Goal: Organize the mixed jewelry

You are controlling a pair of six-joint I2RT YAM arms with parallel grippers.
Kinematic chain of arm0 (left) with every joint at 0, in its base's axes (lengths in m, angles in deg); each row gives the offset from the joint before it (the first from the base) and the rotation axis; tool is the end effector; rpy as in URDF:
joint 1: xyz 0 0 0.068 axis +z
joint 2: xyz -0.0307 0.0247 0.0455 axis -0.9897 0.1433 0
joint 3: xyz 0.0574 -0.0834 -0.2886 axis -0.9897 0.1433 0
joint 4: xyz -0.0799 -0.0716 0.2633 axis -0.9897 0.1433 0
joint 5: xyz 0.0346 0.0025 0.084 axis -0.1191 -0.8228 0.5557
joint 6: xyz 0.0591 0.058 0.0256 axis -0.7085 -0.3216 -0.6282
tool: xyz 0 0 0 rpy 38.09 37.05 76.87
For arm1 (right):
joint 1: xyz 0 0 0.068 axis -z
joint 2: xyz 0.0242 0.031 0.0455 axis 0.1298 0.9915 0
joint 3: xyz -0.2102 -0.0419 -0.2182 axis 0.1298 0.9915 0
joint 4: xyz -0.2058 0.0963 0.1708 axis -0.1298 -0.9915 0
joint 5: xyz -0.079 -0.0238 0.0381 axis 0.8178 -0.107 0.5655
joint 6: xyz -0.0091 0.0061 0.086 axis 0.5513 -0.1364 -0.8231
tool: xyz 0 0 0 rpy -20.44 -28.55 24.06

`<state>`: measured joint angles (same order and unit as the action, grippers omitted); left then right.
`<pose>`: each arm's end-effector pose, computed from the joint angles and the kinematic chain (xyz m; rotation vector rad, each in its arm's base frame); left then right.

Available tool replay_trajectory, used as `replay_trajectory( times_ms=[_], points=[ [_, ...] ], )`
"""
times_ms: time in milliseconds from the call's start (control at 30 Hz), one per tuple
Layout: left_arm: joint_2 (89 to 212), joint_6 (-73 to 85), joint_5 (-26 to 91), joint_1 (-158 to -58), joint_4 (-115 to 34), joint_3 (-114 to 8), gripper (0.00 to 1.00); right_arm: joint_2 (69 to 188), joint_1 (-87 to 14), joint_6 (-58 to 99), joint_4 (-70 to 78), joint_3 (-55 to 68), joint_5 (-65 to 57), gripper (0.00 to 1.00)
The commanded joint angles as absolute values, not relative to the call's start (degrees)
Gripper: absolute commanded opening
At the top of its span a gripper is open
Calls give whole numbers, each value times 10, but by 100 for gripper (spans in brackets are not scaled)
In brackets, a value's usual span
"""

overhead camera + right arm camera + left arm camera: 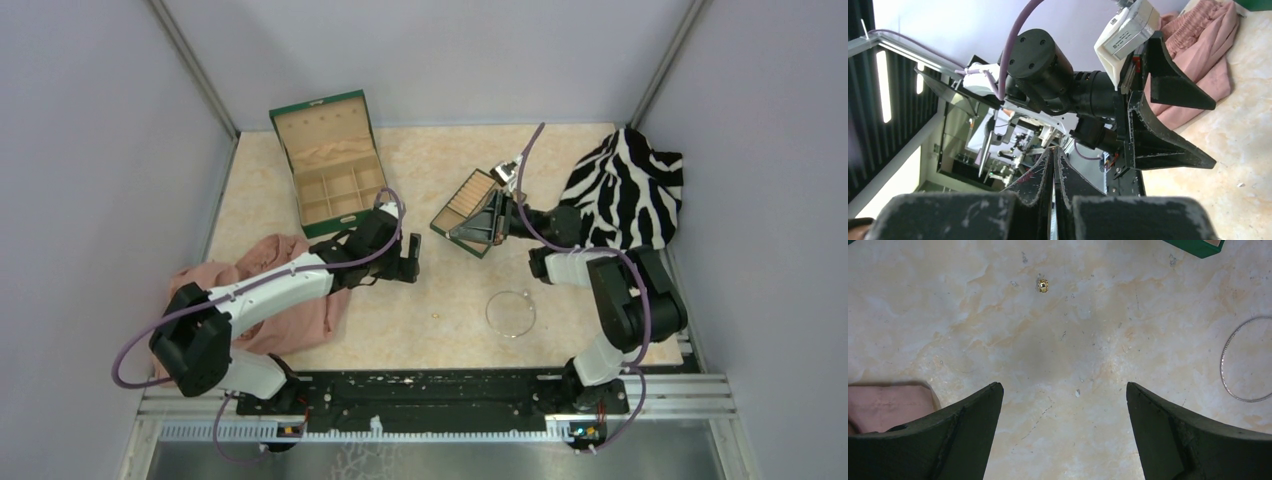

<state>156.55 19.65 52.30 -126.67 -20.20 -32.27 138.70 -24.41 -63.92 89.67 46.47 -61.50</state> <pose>0.2496 -0.2274 0.2170 0.3292 2.3883 -0.3340 0.2874 0.1603 0.2731 -0.3090 1.7335 2.0881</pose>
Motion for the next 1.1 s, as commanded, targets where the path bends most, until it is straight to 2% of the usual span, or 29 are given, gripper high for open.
replay_trajectory(
  times_ms=[0,467,900,1000,1067],
  points=[
    [1549,194,529,-1267,-215,-317,99,1376,-242,-675,1036,444,-618,0],
    [1542,202,518,-1267,-219,-320,99,1291,-247,-714,1035,375,-646,0],
    [1457,180,509,-1267,-223,-312,99,1275,-259,-715,1034,352,-660,0],
    [1445,173,526,-1267,-201,-326,99,1297,-257,-653,929,330,-657,0],
    [1431,170,553,-1267,-192,-328,99,1289,-258,-515,745,318,-636,0]
  ],
)
